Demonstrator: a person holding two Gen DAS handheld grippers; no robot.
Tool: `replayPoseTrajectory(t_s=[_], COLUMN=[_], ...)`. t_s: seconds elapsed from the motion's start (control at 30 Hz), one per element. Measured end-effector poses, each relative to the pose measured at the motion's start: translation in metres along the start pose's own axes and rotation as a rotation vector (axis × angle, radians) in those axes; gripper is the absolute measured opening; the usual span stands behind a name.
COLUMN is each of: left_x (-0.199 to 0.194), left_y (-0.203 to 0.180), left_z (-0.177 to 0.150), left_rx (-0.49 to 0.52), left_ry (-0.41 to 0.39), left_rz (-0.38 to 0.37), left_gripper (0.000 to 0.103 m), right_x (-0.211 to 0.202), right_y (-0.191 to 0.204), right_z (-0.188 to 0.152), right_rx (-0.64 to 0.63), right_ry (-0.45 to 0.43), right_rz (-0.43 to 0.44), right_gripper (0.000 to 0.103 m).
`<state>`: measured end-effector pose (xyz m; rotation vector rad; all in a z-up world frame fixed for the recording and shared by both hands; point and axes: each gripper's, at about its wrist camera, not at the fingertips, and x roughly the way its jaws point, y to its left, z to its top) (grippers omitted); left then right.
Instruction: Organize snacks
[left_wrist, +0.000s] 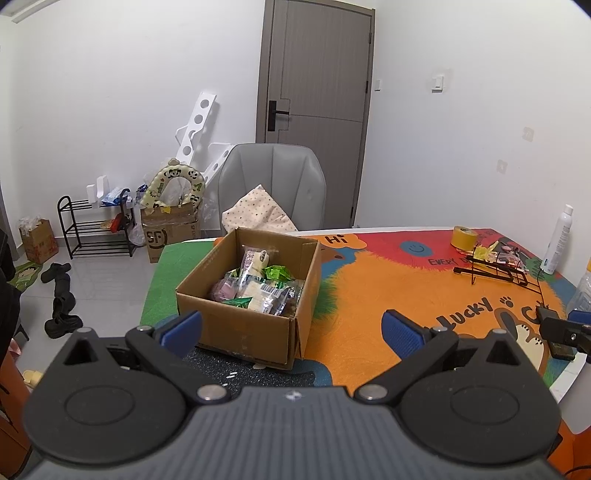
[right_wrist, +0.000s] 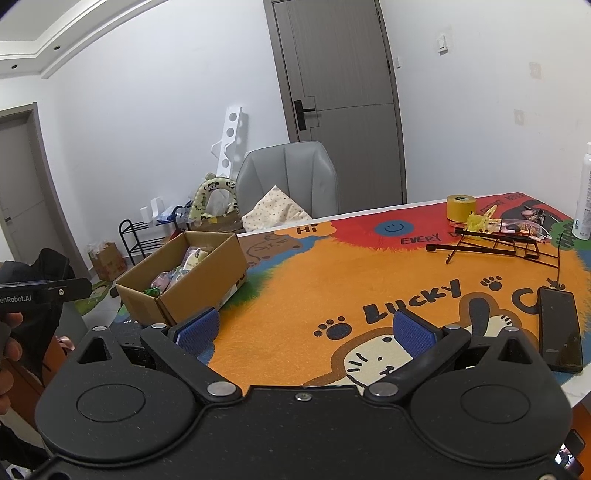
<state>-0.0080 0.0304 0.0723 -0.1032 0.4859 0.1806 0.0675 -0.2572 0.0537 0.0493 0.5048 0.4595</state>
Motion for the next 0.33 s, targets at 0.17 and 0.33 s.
replayPoseTrajectory(t_s=[0.17,0.33], left_x=[-0.0011,-0.0001], left_y=[-0.0026,-0.0035], left_z=[-0.0018,-0.0025], left_rx=[0.014,0.007], left_ry=[-0.011,-0.002], left_rz=[-0.007,-0.006], left_gripper=[0.103,0.103], right_x=[0.0006,0.0031], right_y=[-0.0001,0.0017], right_z=[0.0003,-0.0001], right_rx=[0.001,-0.003], right_ry=[0.001,0.006], right_rz=[-0.003,-0.002], right_gripper=[0.103,0.103])
